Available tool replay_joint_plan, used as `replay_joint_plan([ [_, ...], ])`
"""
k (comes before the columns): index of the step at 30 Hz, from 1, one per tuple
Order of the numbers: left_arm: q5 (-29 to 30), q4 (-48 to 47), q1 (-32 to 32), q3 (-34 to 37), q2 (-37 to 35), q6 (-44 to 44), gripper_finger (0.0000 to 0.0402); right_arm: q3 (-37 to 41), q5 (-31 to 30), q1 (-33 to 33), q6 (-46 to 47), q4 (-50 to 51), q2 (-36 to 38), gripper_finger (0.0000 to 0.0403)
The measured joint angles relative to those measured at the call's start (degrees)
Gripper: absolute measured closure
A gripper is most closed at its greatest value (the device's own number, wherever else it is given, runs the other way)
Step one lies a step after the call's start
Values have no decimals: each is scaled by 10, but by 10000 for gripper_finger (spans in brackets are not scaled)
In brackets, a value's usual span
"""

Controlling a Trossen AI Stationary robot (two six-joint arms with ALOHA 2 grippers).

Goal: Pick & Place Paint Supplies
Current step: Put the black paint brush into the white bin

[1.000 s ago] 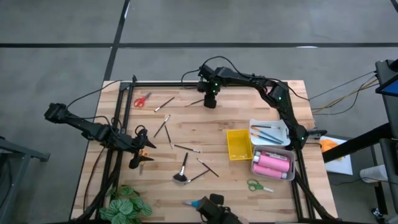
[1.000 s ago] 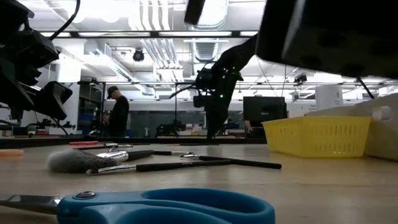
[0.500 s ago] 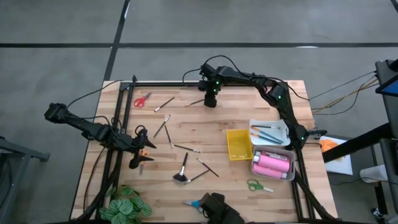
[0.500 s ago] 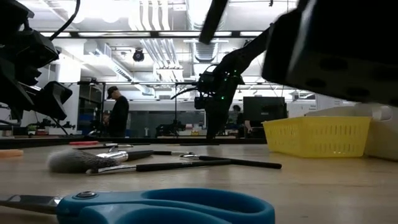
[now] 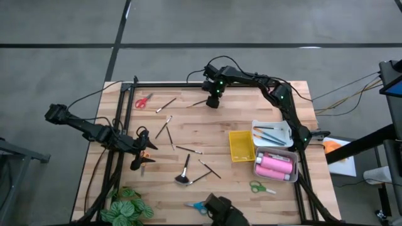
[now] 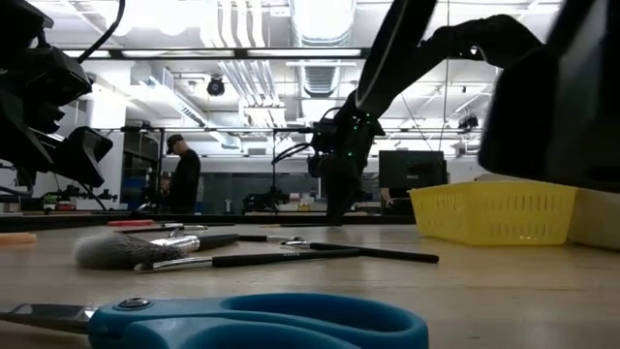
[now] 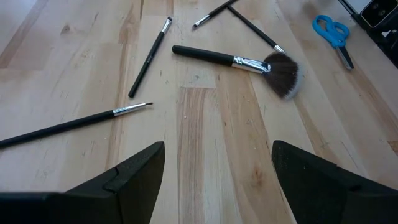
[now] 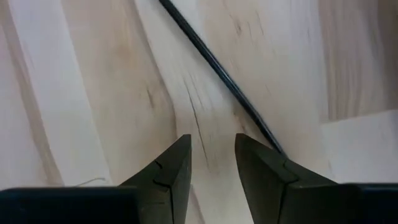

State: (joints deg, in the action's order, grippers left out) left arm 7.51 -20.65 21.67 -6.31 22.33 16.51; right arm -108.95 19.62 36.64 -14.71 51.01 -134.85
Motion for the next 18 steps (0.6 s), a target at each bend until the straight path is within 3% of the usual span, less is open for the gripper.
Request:
replay_joint_plan([
  [5,0,0,0,0,0,0,101,0,6,0,40,9,0,281],
  [12,0,0,0,0,0,0,101,0,82,0,80,35,-3,281],
  [18,0,0,0,0,0,0,101,0,85,-3,70,34,3,281],
])
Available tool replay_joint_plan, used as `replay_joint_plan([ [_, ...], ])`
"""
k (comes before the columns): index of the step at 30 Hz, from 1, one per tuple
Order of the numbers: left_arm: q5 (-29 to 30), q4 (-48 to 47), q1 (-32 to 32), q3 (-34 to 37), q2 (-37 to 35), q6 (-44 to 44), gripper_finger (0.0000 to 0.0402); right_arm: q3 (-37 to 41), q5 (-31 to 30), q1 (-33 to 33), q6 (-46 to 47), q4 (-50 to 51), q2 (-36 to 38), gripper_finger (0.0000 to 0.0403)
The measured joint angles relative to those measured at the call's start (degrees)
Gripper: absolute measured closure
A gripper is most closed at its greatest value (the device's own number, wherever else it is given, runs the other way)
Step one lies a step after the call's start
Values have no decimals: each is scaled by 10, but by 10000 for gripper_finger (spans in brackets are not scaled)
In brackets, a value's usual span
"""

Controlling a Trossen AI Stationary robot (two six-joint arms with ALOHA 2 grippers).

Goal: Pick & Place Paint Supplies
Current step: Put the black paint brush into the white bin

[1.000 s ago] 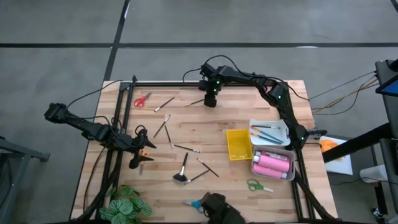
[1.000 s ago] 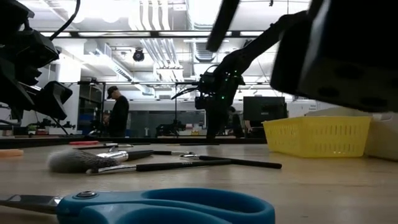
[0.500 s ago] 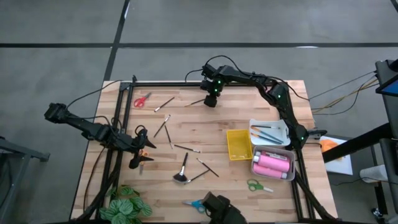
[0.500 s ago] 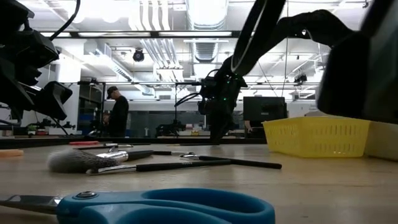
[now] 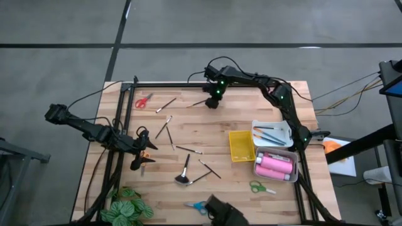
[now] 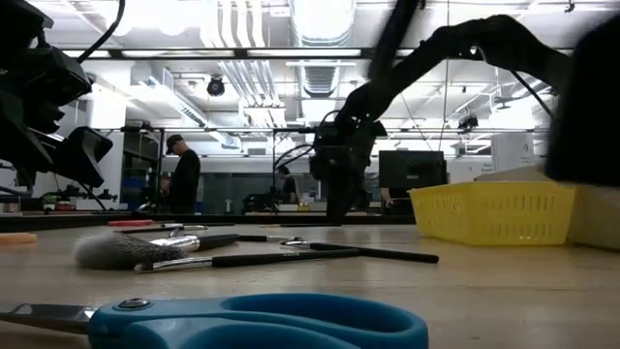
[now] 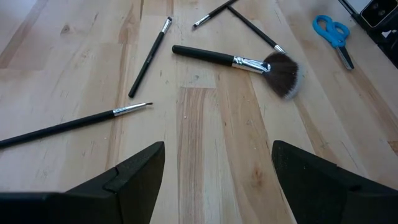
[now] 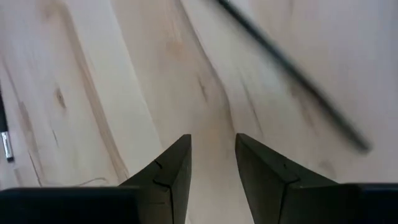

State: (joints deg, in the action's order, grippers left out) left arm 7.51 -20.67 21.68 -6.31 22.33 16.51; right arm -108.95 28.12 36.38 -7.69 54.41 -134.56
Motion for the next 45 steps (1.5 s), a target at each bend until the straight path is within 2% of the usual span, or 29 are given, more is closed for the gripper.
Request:
replay_joint_plan([
  [3,0,0,0,0,0,0,101,-13,-3,3,-14,-30,3,281],
  [7,0,0,0,0,0,0,101,-14,-58,11,-21,-73,4,281],
  [10,0,0,0,0,0,0,101,-14,-91,15,-71,-52,4,281],
  [14,0,0,0,0,0,0,101,-9,-170,10,-130,-19,4,281],
  [26,0,0,0,0,0,0,101,-5,-178,-5,-219,-30,-18,281],
  [34,0,0,0,0,0,0,101,-7,-179,-8,-229,-27,-21,282],
  [37,0,0,0,0,0,0,101,-7,-212,-17,-229,-26,-22,301],
  [40,0,0,0,0,0,0,101,-6,-252,-26,-237,-23,-21,336],
  [45,0,0,0,0,0,0,101,-5,-248,-29,-240,-23,-21,388],
])
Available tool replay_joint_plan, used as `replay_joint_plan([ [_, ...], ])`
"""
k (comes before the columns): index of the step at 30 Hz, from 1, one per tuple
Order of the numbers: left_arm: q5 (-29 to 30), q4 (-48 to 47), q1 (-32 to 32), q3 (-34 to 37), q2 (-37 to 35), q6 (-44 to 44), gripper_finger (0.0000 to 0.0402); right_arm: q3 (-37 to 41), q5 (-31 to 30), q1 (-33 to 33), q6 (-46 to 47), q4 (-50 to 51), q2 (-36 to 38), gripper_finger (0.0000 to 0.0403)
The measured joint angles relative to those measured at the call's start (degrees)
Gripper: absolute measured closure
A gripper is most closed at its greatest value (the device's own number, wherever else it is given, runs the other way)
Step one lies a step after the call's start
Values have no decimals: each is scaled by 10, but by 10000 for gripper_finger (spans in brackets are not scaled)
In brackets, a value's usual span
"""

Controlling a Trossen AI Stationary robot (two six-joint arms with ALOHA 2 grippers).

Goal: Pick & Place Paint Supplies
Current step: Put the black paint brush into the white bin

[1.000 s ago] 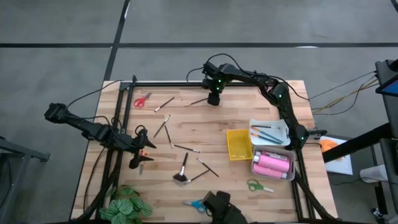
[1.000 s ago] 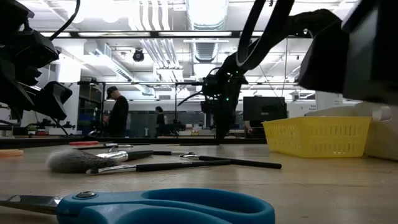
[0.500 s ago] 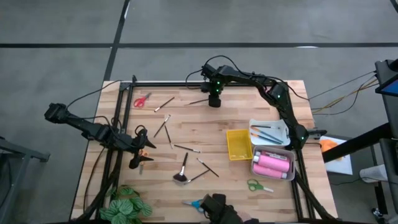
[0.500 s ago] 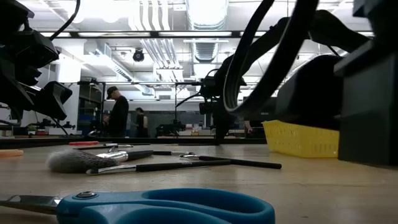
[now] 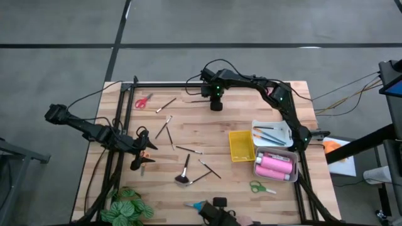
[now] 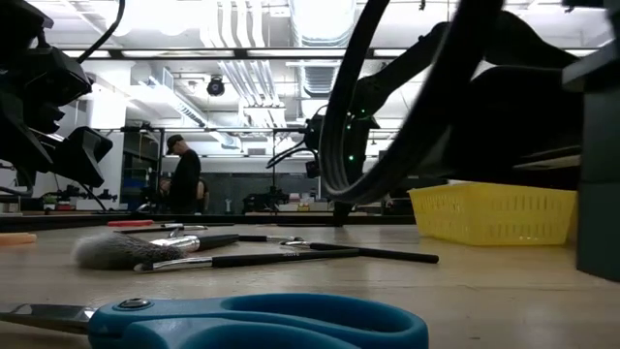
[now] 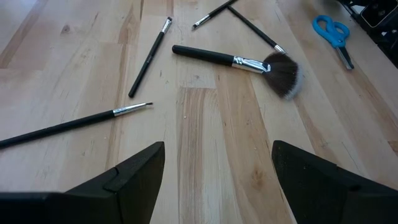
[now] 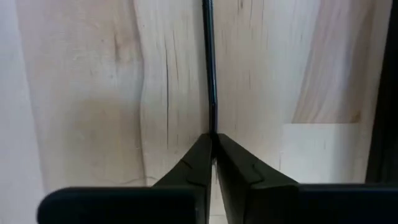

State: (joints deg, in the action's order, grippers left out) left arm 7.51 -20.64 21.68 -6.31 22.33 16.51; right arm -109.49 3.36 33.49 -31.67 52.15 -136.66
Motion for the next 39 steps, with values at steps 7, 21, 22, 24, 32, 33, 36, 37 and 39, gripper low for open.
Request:
replay_joint_plan([
  [7,0,0,0,0,0,0,101,0,0,0,16,0,0,390],
  [21,0,0,0,0,0,0,101,4,2,0,68,23,24,391],
  [22,0,0,0,0,0,0,101,4,7,1,75,29,26,391],
  [24,0,0,0,0,0,0,101,4,23,1,85,31,29,391],
  [32,0,0,0,0,0,0,101,3,60,1,130,45,33,391],
  [33,0,0,0,0,0,0,101,3,60,1,133,46,34,391],
  [36,0,0,0,0,0,0,101,3,60,1,136,47,38,391],
  [37,0,0,0,0,0,0,101,3,60,1,136,46,40,391],
  [39,0,0,0,0,0,0,101,2,61,1,135,46,42,391],
])
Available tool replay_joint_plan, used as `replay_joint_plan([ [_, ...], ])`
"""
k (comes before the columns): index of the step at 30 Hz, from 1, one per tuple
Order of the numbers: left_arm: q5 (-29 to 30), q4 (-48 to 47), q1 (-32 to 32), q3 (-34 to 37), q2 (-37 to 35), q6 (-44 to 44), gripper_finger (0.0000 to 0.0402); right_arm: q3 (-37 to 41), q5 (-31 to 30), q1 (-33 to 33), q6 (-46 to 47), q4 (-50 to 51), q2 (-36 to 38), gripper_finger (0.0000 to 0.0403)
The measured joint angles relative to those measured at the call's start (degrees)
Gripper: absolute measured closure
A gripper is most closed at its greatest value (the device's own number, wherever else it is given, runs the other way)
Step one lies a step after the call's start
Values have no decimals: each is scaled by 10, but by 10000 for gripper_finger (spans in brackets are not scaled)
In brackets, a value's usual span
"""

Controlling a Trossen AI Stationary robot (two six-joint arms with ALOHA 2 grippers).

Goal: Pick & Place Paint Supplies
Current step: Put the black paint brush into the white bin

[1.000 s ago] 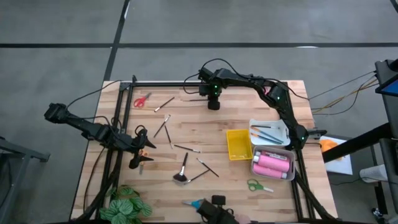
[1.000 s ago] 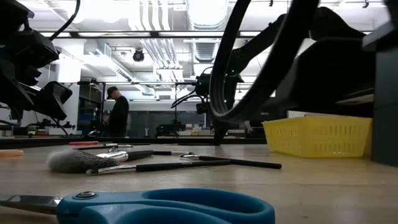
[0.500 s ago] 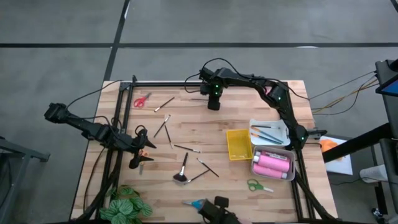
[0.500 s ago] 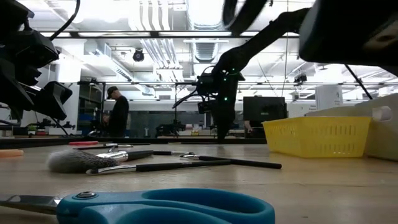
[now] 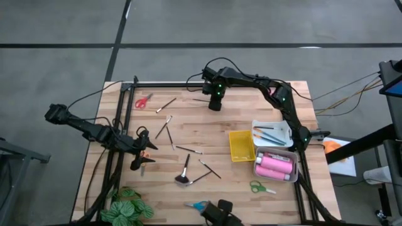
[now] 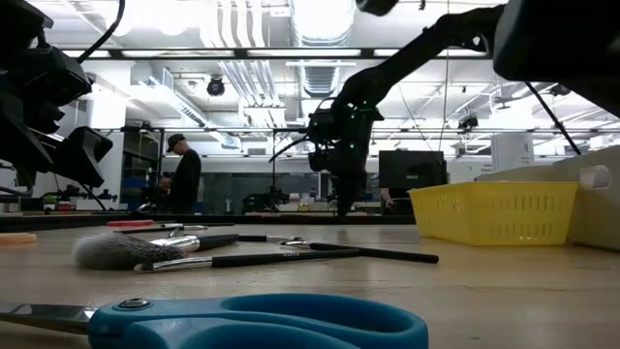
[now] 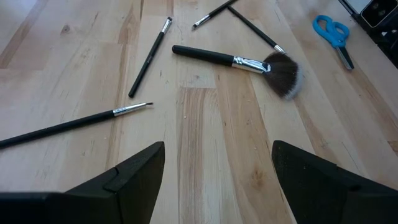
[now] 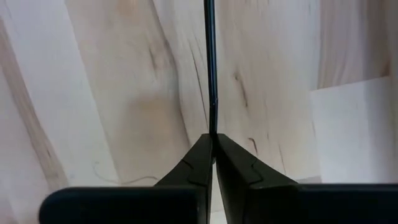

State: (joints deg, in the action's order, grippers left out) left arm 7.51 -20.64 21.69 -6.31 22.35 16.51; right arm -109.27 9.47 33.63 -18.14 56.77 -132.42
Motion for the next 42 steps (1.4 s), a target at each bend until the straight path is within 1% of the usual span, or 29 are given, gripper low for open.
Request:
replay_joint_plan([
  [3,0,0,0,0,0,0,101,0,0,0,1,7,2,391],
  [8,0,0,0,0,0,0,101,0,0,-1,1,46,2,391],
  [12,0,0,0,0,0,0,101,0,0,-1,19,61,7,391],
  [19,0,0,0,0,0,0,101,-1,13,-3,35,60,53,391],
  [27,0,0,0,0,0,0,101,2,16,-8,71,67,133,391],
  [37,0,0,0,0,0,0,101,8,8,-29,72,161,258,391],
  [39,0,0,0,0,0,0,101,13,1,-33,73,183,284,391],
  [42,0,0,0,0,0,0,101,32,-32,-44,82,211,323,391],
])
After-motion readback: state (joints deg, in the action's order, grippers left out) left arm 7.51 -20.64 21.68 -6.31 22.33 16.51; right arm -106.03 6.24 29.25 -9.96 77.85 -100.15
